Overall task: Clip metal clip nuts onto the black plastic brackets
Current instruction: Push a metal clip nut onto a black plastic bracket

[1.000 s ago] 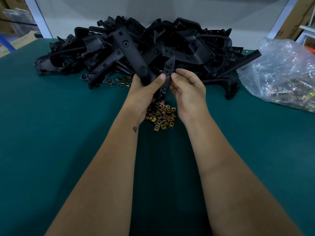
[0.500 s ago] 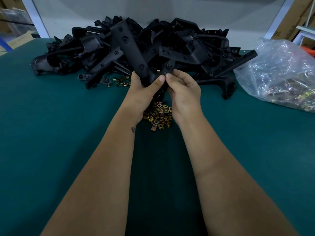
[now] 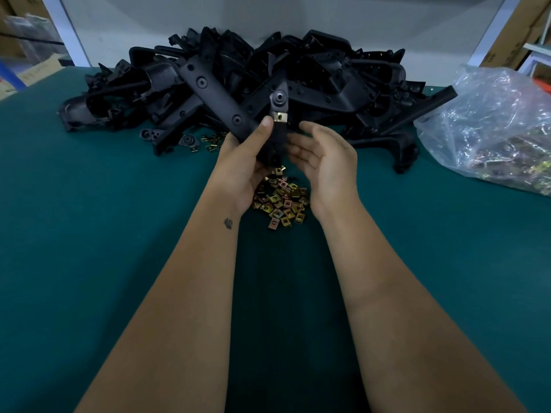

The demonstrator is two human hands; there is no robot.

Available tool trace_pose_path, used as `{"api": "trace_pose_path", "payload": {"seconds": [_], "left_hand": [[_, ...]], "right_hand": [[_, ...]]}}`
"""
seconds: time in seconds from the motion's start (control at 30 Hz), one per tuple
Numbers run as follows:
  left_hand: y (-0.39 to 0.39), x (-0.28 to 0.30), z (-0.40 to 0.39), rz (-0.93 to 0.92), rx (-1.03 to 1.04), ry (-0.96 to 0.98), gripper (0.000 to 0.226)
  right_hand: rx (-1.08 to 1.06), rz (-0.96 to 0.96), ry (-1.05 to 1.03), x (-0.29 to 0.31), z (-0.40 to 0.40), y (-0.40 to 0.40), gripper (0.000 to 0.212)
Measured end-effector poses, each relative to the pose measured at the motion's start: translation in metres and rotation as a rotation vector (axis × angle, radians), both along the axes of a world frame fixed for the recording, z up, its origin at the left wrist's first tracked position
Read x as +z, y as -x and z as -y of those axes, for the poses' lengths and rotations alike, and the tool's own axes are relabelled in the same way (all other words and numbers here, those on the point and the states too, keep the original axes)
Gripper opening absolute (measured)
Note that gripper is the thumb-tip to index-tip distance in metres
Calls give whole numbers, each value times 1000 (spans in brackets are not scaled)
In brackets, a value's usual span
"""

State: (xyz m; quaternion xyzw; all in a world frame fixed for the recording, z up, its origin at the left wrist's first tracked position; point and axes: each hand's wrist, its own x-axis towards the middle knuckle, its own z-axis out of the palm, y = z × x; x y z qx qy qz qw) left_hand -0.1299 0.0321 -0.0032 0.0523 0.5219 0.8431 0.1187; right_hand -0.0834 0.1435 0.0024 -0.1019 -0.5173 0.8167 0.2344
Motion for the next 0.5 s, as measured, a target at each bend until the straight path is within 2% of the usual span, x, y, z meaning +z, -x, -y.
{"api": "trace_pose_path", "payload": {"seconds": [0.17,0.27,0.4,0.43,0.5], "left_hand": [[7,4,10,103,156,-146,48],[10,3,12,138,220,-144,49],[11,2,11,162,216,-151,50],[12,2,11,166,213,-147,50],[13,2,10,171,208,-148,51]], "right_hand": [[-186,173,-431,-6,-10,2,21],[-117,254,-842,-12,-8,5,21],[5,392,-1406,-21,-1,9,33],[7,394,-1443,-22,0,10,31],[7,366,-1365,-21,1,10,26]]}}
